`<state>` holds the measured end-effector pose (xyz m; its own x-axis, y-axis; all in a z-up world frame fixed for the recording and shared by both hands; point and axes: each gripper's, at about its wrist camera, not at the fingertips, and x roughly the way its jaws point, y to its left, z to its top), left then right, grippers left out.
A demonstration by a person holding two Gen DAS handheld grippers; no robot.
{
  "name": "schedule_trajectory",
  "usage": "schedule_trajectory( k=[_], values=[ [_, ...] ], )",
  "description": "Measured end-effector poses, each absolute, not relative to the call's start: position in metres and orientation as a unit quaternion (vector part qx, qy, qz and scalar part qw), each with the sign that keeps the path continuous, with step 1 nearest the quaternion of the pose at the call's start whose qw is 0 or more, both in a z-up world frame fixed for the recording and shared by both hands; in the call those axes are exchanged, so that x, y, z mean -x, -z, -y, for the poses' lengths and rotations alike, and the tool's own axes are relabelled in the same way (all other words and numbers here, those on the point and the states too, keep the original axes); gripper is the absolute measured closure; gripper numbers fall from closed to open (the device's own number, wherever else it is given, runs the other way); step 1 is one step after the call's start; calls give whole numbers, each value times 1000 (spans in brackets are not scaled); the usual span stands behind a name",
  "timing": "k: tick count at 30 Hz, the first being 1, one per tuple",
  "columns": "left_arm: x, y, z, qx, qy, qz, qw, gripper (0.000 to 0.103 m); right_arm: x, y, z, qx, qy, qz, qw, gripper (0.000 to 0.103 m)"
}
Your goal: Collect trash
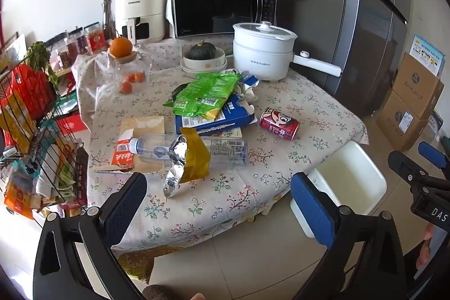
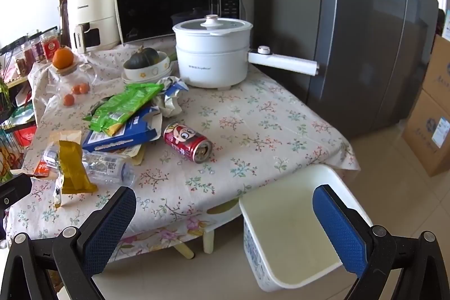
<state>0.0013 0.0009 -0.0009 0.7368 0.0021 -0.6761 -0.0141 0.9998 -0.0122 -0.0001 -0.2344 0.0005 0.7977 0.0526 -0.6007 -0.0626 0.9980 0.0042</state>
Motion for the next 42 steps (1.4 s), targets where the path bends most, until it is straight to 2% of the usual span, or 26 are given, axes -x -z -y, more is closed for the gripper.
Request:
schedule_trajectory(
  k=[42],
  values=[
    [9, -6, -13, 30, -9, -360, 932, 0, 5, -8, 229, 9, -38, -314, 948, 0]
  ],
)
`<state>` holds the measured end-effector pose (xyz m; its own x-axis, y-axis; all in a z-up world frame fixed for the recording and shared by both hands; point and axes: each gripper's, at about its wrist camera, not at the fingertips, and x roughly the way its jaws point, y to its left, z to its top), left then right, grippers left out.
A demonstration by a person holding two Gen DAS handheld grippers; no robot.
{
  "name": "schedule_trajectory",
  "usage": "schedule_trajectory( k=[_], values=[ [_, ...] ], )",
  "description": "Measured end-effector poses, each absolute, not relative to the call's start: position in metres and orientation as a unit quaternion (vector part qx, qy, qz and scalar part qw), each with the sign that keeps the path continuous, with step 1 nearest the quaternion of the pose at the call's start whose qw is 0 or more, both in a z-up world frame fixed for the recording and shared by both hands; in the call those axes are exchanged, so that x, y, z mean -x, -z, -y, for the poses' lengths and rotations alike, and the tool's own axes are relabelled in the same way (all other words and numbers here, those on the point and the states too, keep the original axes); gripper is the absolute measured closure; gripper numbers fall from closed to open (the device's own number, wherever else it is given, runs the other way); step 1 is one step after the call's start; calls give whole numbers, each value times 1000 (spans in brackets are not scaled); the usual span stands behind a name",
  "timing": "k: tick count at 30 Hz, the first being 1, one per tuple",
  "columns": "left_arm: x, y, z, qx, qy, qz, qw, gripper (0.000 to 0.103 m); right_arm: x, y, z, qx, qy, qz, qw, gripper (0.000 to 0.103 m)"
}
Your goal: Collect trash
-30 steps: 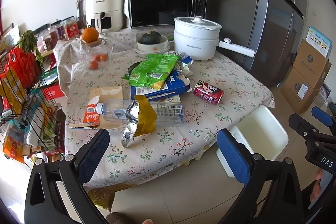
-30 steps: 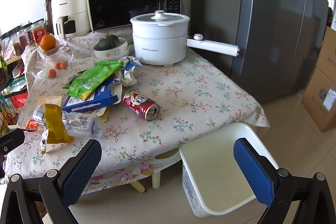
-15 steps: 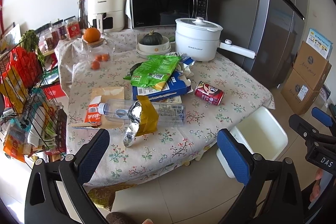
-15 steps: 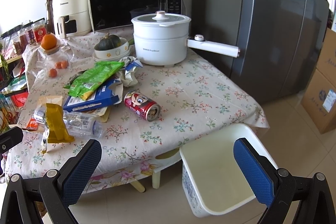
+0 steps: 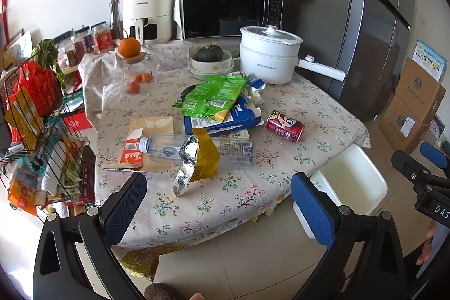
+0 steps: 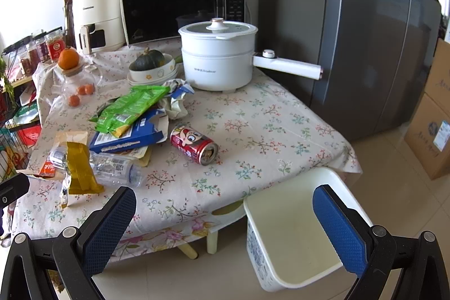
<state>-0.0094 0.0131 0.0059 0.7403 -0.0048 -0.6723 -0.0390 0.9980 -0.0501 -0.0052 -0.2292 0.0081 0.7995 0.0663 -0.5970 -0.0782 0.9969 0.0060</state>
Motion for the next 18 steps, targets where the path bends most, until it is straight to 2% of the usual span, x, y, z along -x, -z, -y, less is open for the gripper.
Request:
schedule_trajectory(
  k=[9, 18],
  values=[
    [7, -7, -24, 42, -3, -336, 941, 0, 7, -12, 222, 21, -41, -317, 947, 0],
    [-5, -17, -34, 42, 12, -354, 934, 0, -1, -24, 215, 33, -57, -327, 943, 0]
  ],
)
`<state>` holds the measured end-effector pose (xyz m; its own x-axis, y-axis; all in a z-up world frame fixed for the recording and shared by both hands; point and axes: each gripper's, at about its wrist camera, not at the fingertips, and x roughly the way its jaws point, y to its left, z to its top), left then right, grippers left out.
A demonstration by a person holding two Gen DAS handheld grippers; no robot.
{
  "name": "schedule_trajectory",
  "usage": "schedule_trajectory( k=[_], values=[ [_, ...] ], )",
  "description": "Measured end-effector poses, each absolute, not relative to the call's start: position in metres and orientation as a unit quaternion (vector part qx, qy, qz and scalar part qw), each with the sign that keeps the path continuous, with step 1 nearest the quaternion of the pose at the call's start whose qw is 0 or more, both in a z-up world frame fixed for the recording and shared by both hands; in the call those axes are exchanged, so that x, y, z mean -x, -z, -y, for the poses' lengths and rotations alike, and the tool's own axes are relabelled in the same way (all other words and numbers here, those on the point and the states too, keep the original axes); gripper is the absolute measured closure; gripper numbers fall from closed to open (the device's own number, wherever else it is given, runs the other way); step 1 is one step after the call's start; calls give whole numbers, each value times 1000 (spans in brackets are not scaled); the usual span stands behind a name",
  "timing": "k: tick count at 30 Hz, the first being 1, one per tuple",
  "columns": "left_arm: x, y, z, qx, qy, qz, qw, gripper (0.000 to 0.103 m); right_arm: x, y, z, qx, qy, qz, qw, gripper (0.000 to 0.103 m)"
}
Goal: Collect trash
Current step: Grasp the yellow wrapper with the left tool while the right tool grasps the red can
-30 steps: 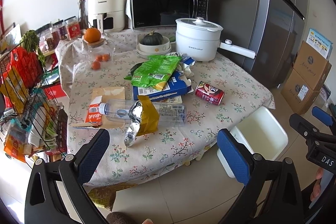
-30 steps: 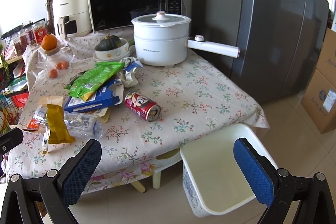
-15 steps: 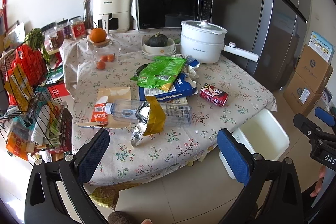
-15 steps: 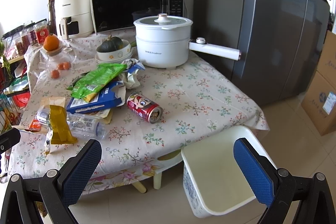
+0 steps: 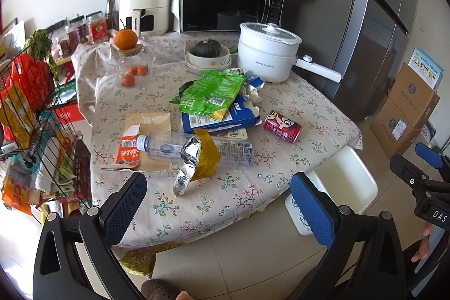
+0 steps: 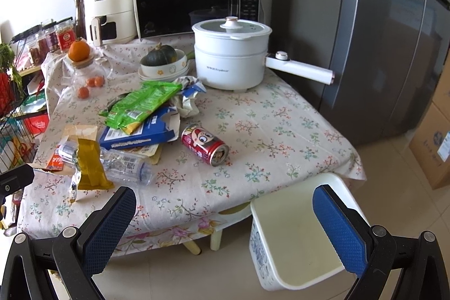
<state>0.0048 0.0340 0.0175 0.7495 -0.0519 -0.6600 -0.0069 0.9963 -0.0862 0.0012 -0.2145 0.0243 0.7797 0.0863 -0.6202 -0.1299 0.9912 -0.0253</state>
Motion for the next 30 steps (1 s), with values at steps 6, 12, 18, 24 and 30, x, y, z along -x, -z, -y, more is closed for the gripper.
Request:
schedule_trajectory(
  k=[6, 12, 18, 24, 30],
  values=[
    [-27, -25, -51, 39, -1, -372, 927, 0, -20, -31, 211, 37, -68, -342, 936, 0],
    [-64, -10, -84, 48, -20, -401, 915, 0, -62, -21, 207, 37, -101, -392, 914, 0],
    [-107, 33, -106, 102, 21, -457, 883, 6, -110, 6, 204, 28, -143, -447, 882, 0],
    [-131, 80, -97, 119, 53, -475, 870, 15, -129, 42, 209, 15, -148, -478, 866, 0],
    [-151, 93, -89, 127, 74, -475, 867, 32, -151, 57, 209, 23, -145, -480, 865, 1]
  ],
)
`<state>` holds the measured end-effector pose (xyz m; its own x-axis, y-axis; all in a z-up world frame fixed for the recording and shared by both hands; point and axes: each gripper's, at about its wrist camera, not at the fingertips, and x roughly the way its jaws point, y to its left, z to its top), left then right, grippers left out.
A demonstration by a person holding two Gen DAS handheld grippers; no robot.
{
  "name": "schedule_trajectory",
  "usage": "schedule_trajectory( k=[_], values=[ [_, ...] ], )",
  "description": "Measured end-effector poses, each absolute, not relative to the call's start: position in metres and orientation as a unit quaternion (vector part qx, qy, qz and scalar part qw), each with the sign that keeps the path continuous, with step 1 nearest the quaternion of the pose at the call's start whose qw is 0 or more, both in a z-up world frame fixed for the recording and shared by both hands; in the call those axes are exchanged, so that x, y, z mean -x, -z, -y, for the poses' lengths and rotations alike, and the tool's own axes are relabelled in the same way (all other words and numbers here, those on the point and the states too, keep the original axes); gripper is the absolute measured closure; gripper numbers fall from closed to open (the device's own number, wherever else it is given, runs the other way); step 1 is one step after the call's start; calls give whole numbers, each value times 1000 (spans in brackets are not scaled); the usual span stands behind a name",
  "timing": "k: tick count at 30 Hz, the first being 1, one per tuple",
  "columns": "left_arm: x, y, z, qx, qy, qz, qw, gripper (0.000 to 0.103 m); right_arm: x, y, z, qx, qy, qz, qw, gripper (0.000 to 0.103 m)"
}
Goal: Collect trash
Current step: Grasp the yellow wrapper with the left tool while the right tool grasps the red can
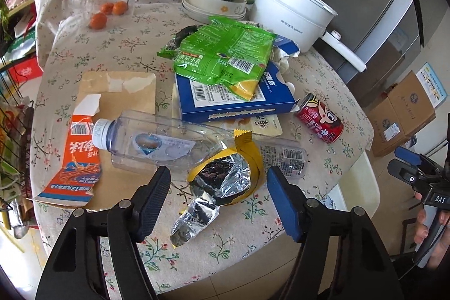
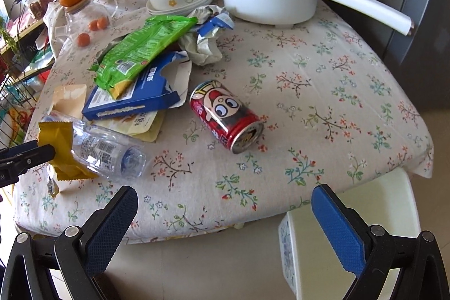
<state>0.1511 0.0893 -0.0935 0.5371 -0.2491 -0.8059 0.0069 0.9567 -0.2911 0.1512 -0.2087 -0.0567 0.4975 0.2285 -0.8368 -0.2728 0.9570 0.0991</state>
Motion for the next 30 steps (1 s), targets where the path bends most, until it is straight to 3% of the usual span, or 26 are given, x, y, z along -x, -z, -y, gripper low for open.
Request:
schedule_trajectory(
  k=[4, 7, 8, 10, 12, 13, 14, 30],
  values=[
    [-157, 90, -84, 113, 83, -473, 870, 49, -168, 61, 209, 22, -153, -479, 864, 1],
    [-158, 89, -84, 105, 76, -475, 870, 52, -182, 65, 207, 17, -161, -482, 861, 1],
    [-158, 88, -85, 101, 71, -476, 871, 57, -186, 67, 205, 18, -162, -484, 860, 1],
    [-156, 84, -87, 104, 70, -470, 873, 84, -195, 73, 205, 19, -161, -489, 857, 2],
    [-155, 80, -90, 107, 67, -465, 876, 90, -203, 80, 204, 20, -160, -497, 853, 3],
    [-154, 78, -92, 107, 64, -460, 879, 100, -208, 84, 204, 21, -161, -501, 850, 4],
    [-153, 77, -93, 107, 61, -458, 880, 103, -212, 89, 204, 22, -161, -507, 847, 4],
    [-127, 49, -107, 128, 58, -411, 901, 103, -261, 139, 195, 51, -193, -527, 826, 17]
  ],
)
